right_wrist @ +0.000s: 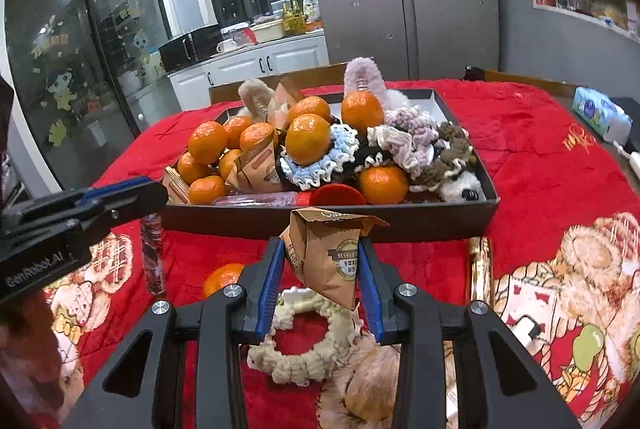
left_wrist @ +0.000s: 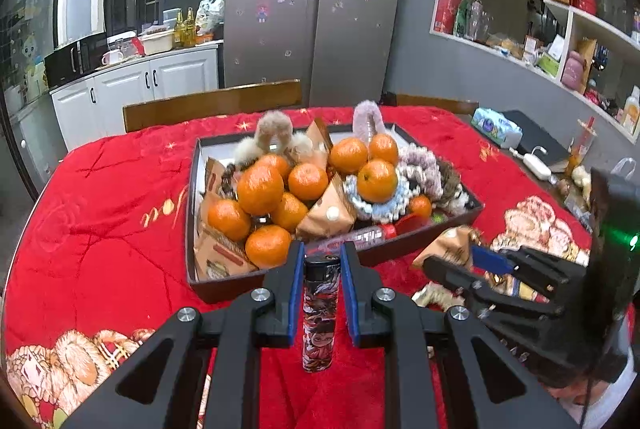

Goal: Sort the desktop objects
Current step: 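Lift the candy bar and paper packet with both tools and carry them over the tray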

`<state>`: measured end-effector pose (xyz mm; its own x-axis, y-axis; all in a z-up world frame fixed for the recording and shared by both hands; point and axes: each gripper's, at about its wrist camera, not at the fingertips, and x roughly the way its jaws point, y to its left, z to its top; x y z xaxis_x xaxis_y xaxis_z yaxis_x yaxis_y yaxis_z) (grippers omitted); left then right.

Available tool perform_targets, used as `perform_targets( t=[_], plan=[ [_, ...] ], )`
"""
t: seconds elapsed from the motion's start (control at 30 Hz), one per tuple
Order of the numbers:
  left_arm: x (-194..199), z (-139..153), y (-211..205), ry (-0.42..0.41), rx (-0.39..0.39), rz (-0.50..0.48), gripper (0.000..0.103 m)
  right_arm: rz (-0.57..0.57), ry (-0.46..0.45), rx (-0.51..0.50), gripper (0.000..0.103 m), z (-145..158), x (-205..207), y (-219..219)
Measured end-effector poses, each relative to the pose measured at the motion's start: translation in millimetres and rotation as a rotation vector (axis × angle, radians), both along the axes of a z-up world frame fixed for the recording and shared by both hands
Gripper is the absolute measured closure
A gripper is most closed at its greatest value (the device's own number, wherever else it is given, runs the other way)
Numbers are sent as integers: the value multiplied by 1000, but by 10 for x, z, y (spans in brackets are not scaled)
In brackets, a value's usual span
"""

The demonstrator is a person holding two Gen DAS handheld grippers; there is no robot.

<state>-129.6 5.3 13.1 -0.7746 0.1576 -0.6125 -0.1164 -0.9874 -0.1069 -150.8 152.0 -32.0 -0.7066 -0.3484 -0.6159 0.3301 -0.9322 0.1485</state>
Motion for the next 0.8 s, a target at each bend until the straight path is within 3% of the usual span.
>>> perform_targets(
  t=[0.37,0.8],
  plan=[
    [-231,385,-67,43,14,30,84,37,4,-51,68,308,-211,-69],
    [-789,850,130,62,47,16,84,30,28,-81,68,727,-581,201]
  ],
)
